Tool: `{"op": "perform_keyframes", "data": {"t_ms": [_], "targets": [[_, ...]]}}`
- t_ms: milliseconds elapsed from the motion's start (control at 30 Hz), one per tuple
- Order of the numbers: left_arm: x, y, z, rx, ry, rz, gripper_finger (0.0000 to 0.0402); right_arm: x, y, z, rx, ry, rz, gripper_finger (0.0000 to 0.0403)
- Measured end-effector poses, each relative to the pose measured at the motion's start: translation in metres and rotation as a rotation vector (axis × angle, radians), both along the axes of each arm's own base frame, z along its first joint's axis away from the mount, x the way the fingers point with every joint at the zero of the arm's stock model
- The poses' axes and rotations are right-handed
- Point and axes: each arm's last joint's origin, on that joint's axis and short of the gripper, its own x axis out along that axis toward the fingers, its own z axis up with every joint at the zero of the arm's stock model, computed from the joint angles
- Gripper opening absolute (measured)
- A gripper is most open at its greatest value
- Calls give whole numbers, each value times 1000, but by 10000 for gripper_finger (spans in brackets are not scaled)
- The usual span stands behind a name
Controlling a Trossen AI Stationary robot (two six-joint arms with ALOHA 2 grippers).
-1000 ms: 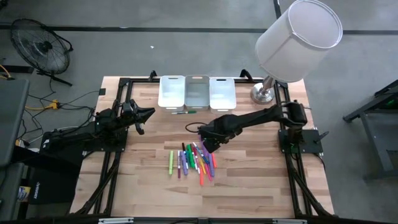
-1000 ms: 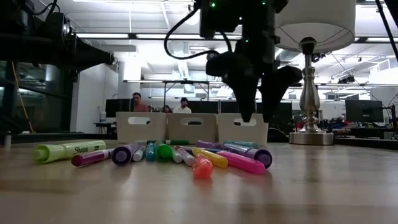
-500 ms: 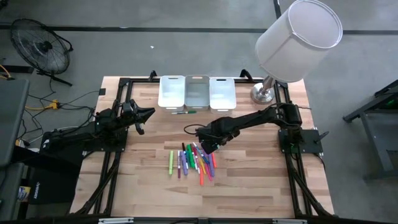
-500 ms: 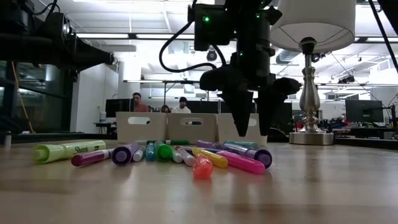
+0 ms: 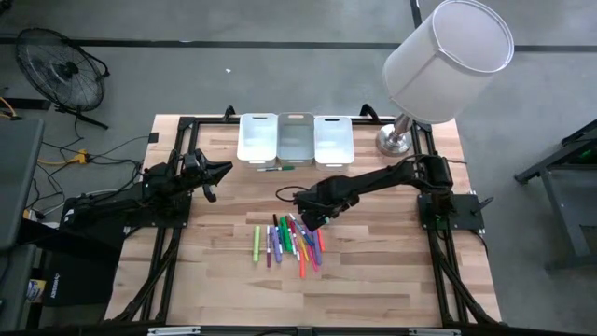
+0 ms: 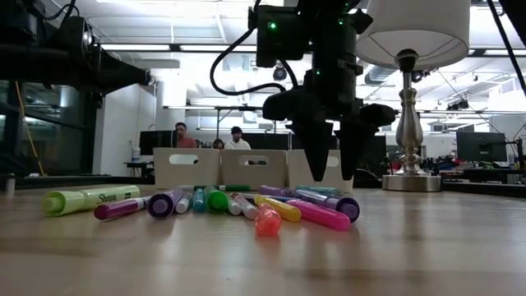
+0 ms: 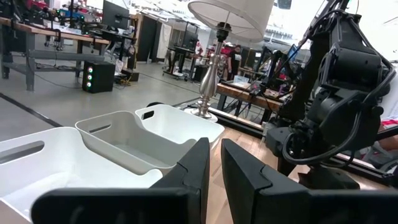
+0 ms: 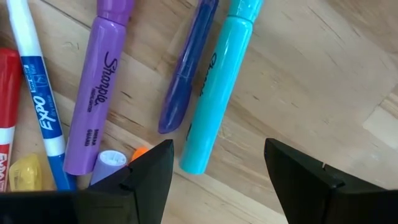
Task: Pick & Place Markers
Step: Put the blue highlighter pen into the left white bin
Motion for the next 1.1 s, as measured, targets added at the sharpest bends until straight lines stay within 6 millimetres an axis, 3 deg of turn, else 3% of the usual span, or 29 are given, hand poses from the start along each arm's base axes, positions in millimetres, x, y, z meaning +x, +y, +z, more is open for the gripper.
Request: {"op": "perform_keyframes", "data": {"t_ms": [300, 767, 1100], "targets": [[0, 0, 0, 0, 1, 0, 40, -7, 0, -16, 18, 7, -21, 240], [0, 0, 0, 0, 0, 0, 40, -9, -8, -16, 5, 38, -16, 240], [0, 0, 0, 0, 1, 0, 40, -7, -24, -20, -7, 41, -10, 240]]}}
